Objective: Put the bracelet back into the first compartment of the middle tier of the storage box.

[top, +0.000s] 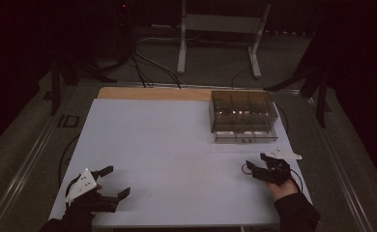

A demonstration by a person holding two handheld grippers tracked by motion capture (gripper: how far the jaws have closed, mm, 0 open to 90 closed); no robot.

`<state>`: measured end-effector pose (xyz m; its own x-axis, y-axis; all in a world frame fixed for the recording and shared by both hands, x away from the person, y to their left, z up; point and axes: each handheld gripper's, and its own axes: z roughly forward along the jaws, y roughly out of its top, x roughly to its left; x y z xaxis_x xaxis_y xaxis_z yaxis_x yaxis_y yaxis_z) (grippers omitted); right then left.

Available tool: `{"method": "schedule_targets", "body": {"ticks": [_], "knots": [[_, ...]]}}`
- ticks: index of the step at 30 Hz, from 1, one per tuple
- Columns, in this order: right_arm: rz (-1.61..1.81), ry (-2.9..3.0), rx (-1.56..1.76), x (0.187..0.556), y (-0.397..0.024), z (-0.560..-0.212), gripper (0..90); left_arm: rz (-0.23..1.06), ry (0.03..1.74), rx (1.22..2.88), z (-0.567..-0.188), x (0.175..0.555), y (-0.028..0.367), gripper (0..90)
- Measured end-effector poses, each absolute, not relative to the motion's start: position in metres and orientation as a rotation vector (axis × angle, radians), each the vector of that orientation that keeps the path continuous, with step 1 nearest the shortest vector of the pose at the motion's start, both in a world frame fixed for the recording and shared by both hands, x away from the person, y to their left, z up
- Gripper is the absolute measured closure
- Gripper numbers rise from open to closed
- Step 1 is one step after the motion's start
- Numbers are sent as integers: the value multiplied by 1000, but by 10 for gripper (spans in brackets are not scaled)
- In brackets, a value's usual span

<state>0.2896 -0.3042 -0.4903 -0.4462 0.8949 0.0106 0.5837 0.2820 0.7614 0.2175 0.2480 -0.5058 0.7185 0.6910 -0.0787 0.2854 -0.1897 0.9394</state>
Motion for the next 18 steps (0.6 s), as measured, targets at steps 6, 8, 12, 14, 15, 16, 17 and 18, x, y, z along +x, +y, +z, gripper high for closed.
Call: {"method": "schedule_targets", "body": {"ticks": [6,8,12,14,15,16,17,18], "knots": [[960,2172,1344,294,-312,-497,550,440,774,1774,-506,218,248,33],[945,2182,1345,295,-314,-499,606,440,773,1774,-506,218,248,33],[909,2210,1319,301,-316,-505,683,438,772,1775,-506,218,248,33],[909,2220,1323,303,-317,-508,709,437,773,1774,-506,218,248,33],[907,2230,1322,305,-317,-510,729,437,774,1773,-506,218,248,33],[907,2230,1322,305,-317,-510,729,437,774,1773,-506,218,248,33],[892,2246,1306,306,-317,-513,757,436,775,1771,-506,219,248,33],[884,2255,1302,307,-317,-514,763,437,774,1772,-506,219,248,33]]}}
